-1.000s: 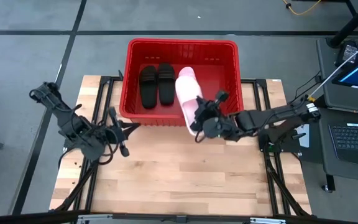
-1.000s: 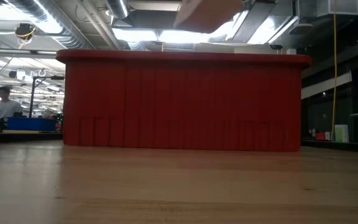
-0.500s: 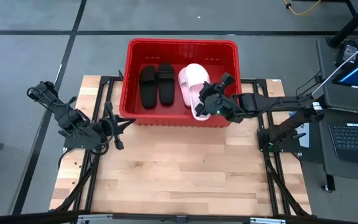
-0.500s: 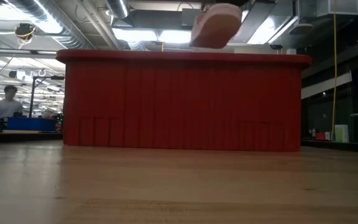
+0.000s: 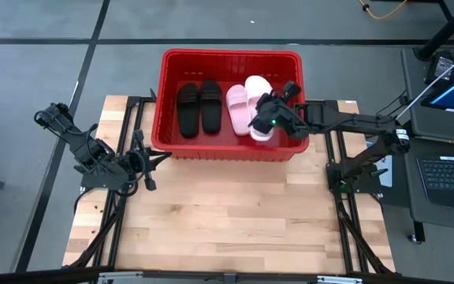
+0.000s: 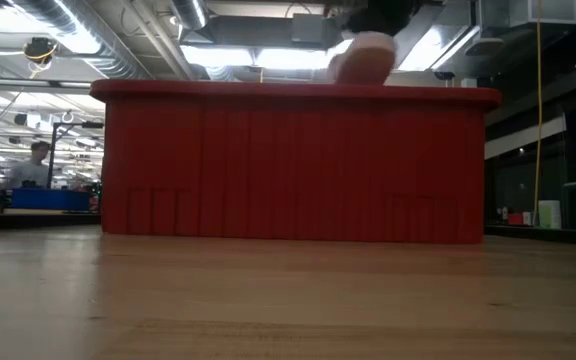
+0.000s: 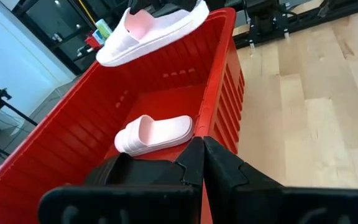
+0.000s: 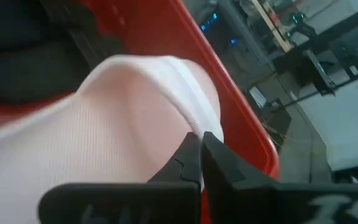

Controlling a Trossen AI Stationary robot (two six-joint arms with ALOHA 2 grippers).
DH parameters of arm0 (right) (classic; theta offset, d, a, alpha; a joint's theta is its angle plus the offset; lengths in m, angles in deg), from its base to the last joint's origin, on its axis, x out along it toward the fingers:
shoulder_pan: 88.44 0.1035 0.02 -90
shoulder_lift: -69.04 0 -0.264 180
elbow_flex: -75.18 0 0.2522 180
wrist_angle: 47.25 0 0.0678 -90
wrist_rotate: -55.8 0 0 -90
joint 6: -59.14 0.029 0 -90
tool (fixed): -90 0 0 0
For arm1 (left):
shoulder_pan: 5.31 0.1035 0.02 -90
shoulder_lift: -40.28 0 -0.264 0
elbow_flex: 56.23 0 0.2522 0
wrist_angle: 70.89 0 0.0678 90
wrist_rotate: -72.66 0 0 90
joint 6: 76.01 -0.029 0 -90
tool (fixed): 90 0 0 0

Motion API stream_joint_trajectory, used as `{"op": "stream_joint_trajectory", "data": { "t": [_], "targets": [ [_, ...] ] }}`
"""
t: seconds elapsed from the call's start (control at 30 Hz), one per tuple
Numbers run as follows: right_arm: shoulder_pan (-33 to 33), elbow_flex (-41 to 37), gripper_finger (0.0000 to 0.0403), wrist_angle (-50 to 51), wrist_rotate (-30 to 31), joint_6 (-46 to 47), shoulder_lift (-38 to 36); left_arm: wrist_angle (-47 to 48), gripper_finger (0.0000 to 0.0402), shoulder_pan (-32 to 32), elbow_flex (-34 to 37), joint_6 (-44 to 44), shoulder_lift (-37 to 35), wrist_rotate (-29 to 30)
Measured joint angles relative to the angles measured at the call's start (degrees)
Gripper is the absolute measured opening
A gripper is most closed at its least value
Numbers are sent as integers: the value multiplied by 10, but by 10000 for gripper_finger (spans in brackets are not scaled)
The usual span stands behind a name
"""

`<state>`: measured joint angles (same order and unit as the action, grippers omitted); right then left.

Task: Pick and place slides into bin
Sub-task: Put the pink slipper into the red bin

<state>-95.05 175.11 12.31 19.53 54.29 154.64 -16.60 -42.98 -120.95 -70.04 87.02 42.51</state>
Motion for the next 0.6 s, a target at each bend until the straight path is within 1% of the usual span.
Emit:
{"op": "stream_joint_trajectory", "data": {
  "t": [0.23, 0.4, 0.5, 0.6],
  "targets": [
    [-23, 0, 3, 42, -2, 3, 0, 0, 2, 0, 0, 14, 0, 0],
    [-34, 0, 3, 52, -29, -3, 0, 0, 1, 0, 0, 14, 0, 0],
    [-50, 0, 3, 60, -33, 1, 0, 0, 2, 0, 0, 14, 0, 0],
    [-68, -3, 3, 67, -55, 5, 0, 0, 3, 0, 0, 14, 0, 0]
  ]
}}
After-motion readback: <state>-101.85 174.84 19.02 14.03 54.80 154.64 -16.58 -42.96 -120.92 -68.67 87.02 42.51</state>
